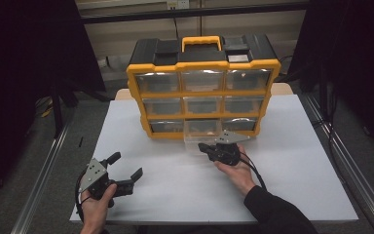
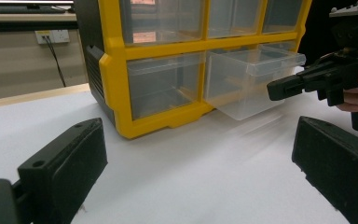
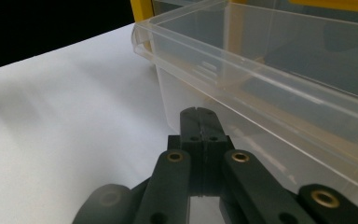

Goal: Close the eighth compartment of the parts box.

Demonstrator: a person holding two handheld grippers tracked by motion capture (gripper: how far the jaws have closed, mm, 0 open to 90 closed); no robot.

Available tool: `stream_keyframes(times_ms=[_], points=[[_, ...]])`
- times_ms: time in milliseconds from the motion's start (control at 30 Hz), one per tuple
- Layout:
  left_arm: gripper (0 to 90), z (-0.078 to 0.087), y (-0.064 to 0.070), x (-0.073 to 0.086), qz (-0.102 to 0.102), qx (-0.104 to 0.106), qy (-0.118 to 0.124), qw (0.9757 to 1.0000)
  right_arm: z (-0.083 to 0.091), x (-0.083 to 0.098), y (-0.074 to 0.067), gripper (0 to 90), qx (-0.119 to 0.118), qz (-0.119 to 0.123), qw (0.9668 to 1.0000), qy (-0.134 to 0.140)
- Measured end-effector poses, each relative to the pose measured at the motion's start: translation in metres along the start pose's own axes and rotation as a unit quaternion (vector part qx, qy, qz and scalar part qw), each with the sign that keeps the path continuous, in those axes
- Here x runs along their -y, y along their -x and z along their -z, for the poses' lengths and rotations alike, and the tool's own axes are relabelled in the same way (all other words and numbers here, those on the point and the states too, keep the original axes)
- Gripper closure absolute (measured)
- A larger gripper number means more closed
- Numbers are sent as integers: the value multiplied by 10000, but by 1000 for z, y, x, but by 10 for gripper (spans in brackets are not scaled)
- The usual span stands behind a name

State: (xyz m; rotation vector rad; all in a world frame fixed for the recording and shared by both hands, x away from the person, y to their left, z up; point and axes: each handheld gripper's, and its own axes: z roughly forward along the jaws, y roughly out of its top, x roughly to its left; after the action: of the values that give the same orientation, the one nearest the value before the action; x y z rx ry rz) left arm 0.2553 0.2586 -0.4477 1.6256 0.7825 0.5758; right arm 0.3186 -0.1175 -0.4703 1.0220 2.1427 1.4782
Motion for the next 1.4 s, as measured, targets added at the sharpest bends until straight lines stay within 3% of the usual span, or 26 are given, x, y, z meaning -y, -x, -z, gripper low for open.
stream_keyframes(times_ms=[300, 367, 1233, 1400], points=[[29, 0, 0, 0, -13, -16, 4, 10000, -3, -1, 2, 900, 69, 19, 10000, 8], [29, 1, -2, 0, -120, -14, -65, 9999, -3, -2, 2, 900, 106, 0, 9999, 70], [29, 0, -1, 0, -44, -19, 22, 10000, -7, -6, 8, 900, 269, 4, 9995, 147], [29, 0, -1, 0, -85, 28, -42, 10000, -10, -13, 9, 900, 274, 118, 9995, 61]])
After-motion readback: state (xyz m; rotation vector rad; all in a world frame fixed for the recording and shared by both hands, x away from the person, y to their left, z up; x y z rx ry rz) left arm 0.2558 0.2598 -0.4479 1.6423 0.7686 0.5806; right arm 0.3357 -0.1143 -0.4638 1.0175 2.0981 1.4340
